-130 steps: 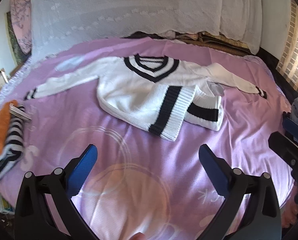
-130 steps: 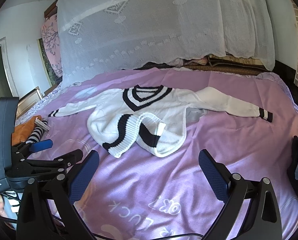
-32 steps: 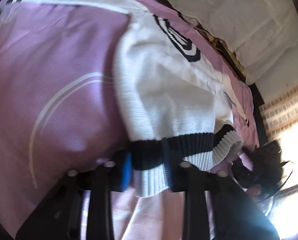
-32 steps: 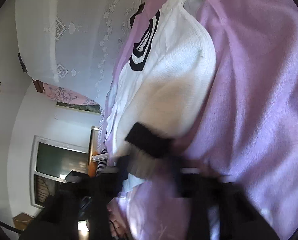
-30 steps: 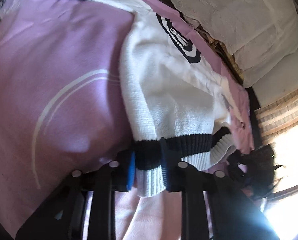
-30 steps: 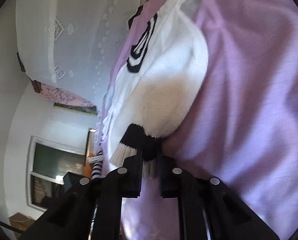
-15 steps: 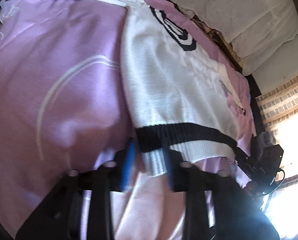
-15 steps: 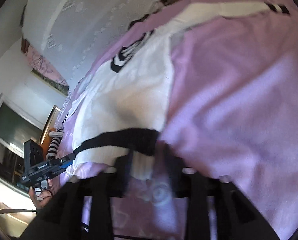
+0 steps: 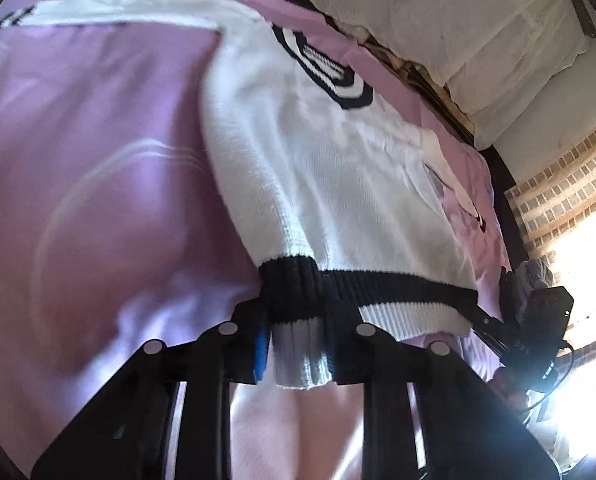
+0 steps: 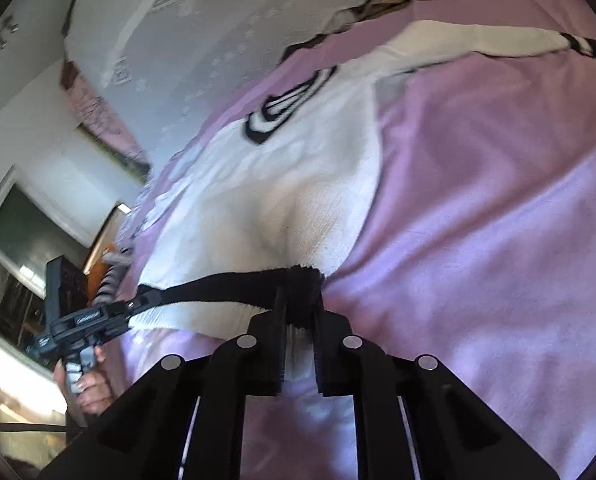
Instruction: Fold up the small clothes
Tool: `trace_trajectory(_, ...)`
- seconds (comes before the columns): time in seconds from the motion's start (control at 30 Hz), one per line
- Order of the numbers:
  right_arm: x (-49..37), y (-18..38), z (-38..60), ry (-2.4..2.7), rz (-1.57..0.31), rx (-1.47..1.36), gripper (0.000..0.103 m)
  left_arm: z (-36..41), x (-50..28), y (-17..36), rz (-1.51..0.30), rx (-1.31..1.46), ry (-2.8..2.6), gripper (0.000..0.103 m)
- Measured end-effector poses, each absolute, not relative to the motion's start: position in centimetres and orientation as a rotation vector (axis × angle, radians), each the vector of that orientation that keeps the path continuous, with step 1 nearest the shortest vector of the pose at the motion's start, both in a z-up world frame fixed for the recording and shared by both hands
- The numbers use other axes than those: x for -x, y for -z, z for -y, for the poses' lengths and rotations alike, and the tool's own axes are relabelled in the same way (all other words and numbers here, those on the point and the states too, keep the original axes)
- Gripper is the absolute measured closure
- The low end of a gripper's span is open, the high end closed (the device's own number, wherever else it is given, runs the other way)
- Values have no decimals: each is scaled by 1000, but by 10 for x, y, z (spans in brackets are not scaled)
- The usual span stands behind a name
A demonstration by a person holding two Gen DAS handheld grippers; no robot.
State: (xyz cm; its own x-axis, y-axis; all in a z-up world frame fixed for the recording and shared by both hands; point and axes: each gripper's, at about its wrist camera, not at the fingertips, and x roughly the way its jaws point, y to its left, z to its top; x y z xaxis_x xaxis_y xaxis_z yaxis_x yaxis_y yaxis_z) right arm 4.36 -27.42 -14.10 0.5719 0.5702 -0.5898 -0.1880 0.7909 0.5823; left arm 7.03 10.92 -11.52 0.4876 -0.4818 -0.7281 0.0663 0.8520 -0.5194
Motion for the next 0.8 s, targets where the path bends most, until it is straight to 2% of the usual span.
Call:
trace_trajectory(0.1,-39,138,259,-497,-888,-380,91,-114,-62,105,-1001,385,337,82)
trace_trajectory(0.2,-41,150,252,-482,-930,-300,90,-112,-67,123,-1091,326,295,76)
trace_trajectory(0.3,-40,143,254,-480,-943,-291,77,-118,-65,118,-1082,337,286,74)
trace_trajectory(0.37,-38,135,262,-456,-921,-281,75,-125,-58,99,-1009,305,247,73)
trace_trajectory(0.5,-46,108,272,-395,-814,-265,74,-123,-55,58,-877,187,176,48)
trace_trajectory(0.53,-54,100,269,-406,-793,-262,73,-117,-60,53,-868,180,190,47)
trace_trajectory(0.57,-63,94,262,-416,-770,-259,69,-110,-66,51,-862,172,214,46)
trace_trajectory(0.6,-73,90,254,-422,-754,-259,60,-103,-71,51,-861,163,232,40)
trace_trajectory(0.63,-81,88,246,-427,-748,-259,57,-94,-80,55,-866,146,253,34)
trace_trajectory(0.8,-121,113,216,-445,-828,-247,49,-72,-120,111,-1010,114,248,29)
